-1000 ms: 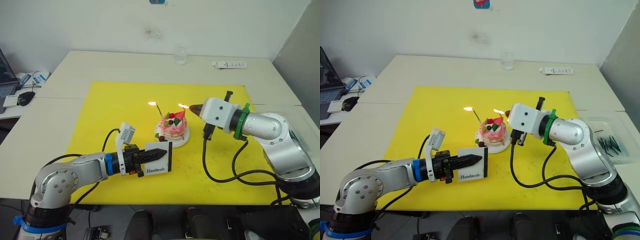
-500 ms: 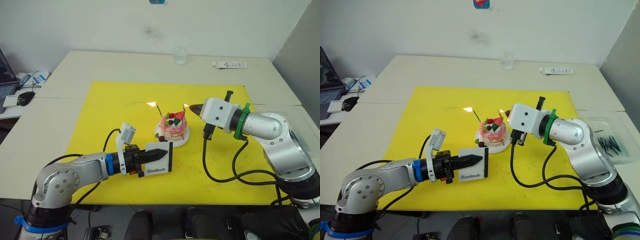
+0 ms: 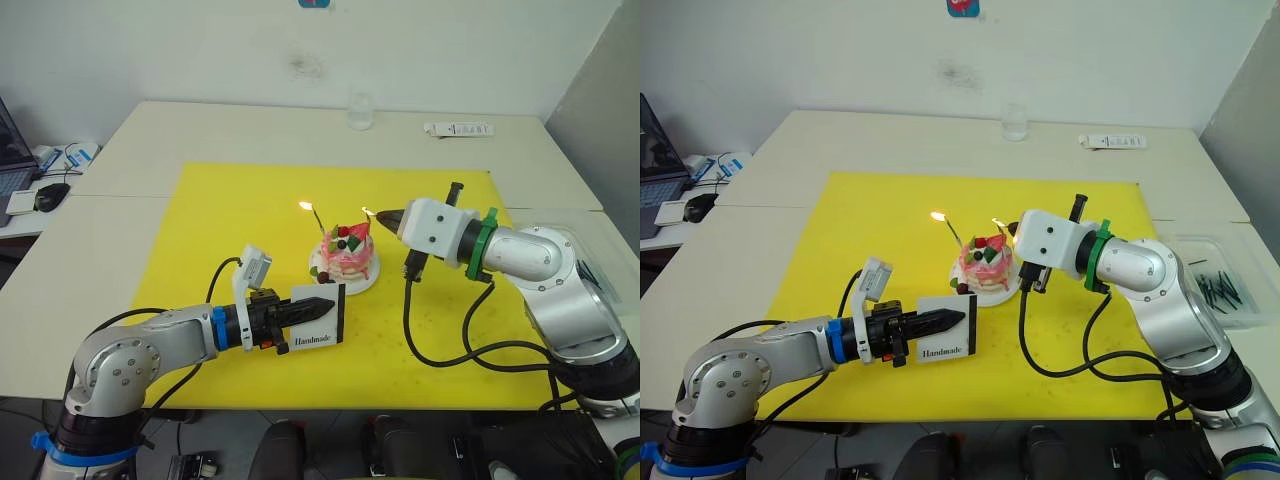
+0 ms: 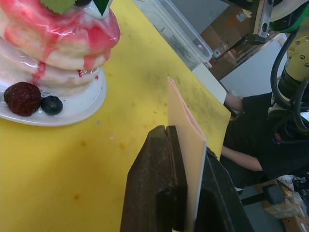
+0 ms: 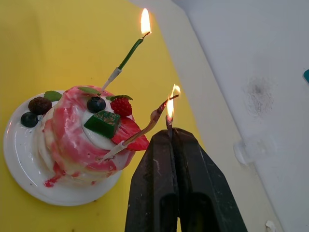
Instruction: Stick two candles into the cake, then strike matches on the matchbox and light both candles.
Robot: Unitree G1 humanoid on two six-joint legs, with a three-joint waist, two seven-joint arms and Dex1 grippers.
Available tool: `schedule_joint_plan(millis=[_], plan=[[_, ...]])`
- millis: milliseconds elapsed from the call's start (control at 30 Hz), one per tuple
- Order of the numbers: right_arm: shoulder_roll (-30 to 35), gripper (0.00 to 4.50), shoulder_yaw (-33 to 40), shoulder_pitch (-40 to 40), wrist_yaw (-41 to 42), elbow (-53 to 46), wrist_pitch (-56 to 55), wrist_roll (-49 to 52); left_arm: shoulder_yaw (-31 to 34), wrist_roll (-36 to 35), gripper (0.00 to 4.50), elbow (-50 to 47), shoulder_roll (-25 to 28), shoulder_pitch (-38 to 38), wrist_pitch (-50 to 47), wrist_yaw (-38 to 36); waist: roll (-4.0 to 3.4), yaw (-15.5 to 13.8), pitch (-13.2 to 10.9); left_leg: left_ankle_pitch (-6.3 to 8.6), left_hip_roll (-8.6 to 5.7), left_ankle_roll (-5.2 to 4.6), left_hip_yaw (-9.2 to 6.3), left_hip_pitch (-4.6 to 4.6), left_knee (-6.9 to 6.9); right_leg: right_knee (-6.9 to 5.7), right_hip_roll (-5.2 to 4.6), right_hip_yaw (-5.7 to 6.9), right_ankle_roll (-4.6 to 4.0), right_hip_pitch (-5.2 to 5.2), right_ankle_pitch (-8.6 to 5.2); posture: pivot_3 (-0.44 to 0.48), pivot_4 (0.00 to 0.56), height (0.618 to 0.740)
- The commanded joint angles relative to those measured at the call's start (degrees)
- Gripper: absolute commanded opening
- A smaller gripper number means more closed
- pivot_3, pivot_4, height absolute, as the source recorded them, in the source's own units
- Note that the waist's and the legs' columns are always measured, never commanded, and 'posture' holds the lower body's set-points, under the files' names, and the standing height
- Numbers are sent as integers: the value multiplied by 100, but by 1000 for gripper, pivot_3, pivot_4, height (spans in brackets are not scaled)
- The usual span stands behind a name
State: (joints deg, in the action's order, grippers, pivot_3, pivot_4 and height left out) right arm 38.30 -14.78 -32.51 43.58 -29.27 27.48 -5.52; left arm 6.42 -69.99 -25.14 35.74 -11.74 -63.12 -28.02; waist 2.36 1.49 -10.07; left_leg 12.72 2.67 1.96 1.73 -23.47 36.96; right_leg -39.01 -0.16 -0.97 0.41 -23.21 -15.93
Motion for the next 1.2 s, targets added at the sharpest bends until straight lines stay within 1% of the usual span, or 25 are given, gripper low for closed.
schedule_joint_plan(millis=[33, 1000, 1133, 1200], plan=[[44, 60, 64, -14, 6, -250, -147, -68, 1, 2, 0, -121, -41, -8, 103, -58, 0, 0, 0, 0, 0, 0, 0, 0, 0, 0, 0, 0, 0, 0, 0, 0, 150, 740], [67, 60, 135, -21, -21, -202, -272, -168, -37, 103, 0, -95, -34, -32, 97, -120, 0, 0, 0, 0, 0, 0, 0, 0, 0, 0, 0, 0, 0, 0, 0, 0, 150, 740], [97, 60, 247, 28, -99, -153, -227, -224, -46, 115, 0, -83, -39, -58, 98, -125, 0, 0, 0, 0, 0, 0, 0, 0, 0, 0, 0, 0, 0, 0, 0, 0, 150, 740], [224, 60, 549, 187, -188, -95, -120, -237, -46, 63, 0, -98, -64, -81, 77, -98, 0, -7, 0, 0, 0, 0, -1, 0, 0, 0, 0, 1, 0, 0, 0, 0, 150, 740]])
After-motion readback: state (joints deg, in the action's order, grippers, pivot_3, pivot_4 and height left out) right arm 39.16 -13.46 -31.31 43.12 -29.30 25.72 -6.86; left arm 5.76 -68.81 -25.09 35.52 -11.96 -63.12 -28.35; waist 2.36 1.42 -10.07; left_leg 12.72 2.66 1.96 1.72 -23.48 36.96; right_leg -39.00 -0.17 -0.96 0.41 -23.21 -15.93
